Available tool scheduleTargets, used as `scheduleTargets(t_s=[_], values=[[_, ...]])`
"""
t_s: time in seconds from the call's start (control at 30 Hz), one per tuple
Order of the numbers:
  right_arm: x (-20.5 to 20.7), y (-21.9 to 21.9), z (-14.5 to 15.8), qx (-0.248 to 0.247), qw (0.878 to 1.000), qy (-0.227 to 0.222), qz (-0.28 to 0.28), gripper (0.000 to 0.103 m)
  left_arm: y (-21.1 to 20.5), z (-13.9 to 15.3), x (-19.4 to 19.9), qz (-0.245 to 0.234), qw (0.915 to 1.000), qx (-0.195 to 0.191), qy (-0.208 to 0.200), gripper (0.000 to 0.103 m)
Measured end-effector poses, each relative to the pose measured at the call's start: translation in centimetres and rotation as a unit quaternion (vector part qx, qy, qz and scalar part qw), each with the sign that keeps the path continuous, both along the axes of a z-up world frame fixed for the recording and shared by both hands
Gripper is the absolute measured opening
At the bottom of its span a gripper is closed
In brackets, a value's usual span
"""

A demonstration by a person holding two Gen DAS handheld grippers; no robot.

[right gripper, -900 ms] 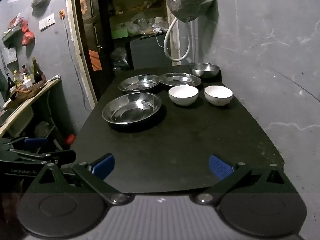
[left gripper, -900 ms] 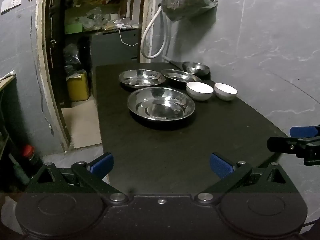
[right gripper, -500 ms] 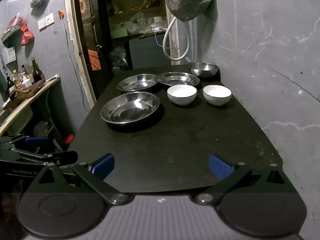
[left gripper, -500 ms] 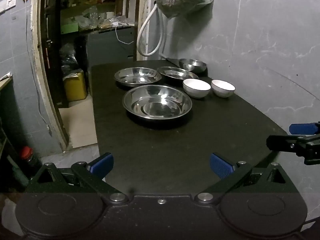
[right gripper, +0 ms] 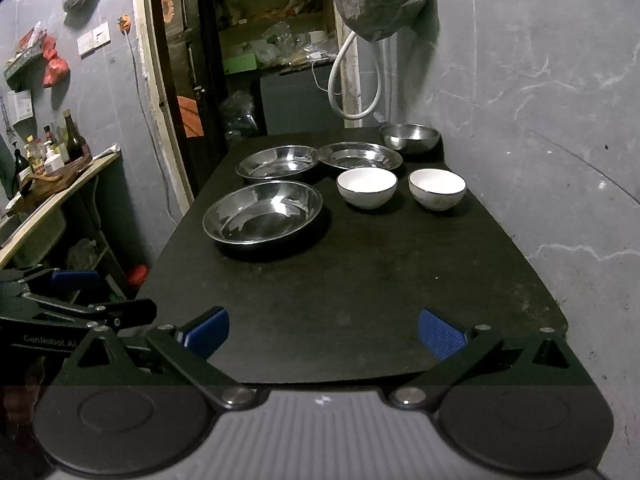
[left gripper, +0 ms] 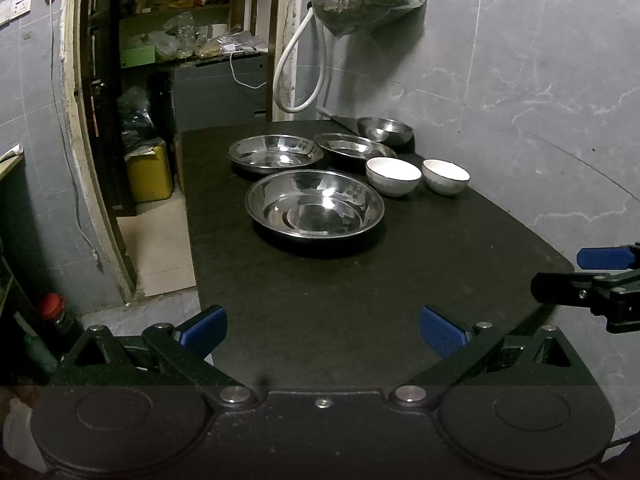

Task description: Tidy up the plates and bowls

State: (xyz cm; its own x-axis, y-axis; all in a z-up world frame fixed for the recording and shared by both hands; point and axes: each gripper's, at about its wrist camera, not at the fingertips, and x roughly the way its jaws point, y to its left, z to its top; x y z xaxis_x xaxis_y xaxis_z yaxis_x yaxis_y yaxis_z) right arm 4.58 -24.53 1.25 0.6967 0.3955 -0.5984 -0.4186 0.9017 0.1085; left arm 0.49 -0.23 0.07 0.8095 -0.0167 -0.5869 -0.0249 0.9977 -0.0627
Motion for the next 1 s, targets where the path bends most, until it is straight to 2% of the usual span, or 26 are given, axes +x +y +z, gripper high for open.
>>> scheduleTargets(t_s=[1.0], values=[[-0.47,0.52,0.09,-0.004,1.0,-0.002,0.002,0.103,-0.08,-0.02,0.02,0.0,1.0,0.0,0.0,0.102]])
